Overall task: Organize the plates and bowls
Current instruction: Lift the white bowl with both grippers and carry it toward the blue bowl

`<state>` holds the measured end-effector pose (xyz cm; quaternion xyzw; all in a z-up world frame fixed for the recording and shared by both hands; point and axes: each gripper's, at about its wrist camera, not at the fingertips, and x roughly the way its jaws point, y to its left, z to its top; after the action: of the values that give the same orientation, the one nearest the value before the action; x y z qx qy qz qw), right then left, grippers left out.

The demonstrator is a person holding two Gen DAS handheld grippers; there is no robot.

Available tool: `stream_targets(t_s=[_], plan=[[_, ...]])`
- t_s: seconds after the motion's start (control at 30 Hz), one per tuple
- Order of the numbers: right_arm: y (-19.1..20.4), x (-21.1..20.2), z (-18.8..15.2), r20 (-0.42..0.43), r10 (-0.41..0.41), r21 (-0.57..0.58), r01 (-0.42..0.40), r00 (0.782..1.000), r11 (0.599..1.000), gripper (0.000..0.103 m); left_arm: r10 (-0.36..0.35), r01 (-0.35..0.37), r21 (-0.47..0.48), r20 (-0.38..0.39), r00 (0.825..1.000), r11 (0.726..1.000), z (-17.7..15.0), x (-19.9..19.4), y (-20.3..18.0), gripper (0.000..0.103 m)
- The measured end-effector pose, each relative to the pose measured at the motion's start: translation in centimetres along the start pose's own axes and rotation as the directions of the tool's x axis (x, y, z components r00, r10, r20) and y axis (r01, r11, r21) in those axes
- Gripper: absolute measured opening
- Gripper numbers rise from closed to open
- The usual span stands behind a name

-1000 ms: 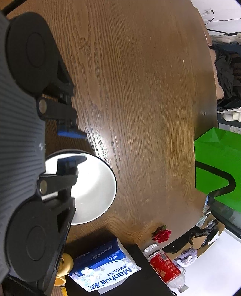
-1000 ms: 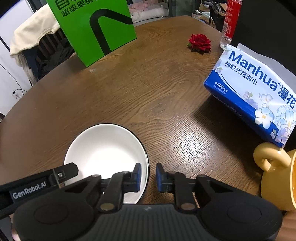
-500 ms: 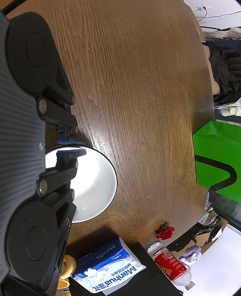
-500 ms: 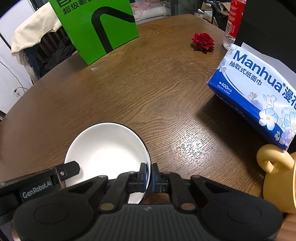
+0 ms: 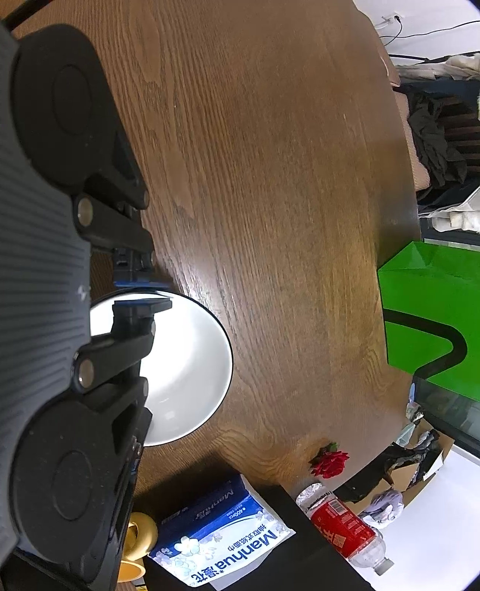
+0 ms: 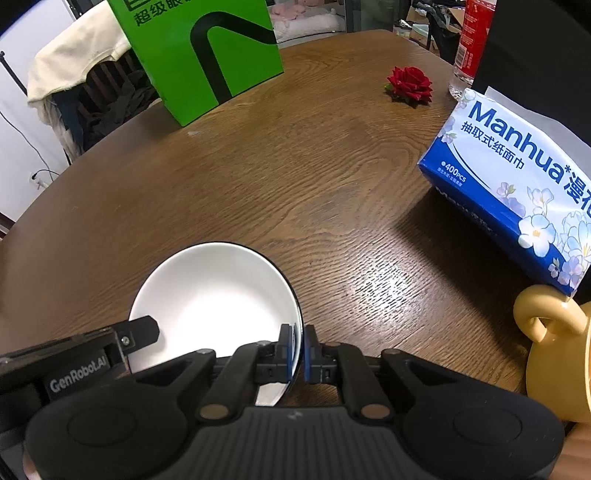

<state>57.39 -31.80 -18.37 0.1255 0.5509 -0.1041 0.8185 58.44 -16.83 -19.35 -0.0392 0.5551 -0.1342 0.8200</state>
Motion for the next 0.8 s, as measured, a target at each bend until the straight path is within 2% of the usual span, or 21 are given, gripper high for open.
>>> stream_targets(t_s=[0.37,0.8], plan=[[0.5,-1.4,-0.7,0.018,0.013,-0.007,-0.013,1.0,1.0,0.006,0.002,-0.002,-0.008,0.02,1.0,1.0,-0.9,-2.0,0.5,0.006],[1.3,-4.8,-2.3,0.051,0.028,-0.03,-0.026,0.998,0.999,0.006,0.019,-0.018,-0.005,0.068,0.998,1.0,-3.0,-6.1,0.6,0.006]])
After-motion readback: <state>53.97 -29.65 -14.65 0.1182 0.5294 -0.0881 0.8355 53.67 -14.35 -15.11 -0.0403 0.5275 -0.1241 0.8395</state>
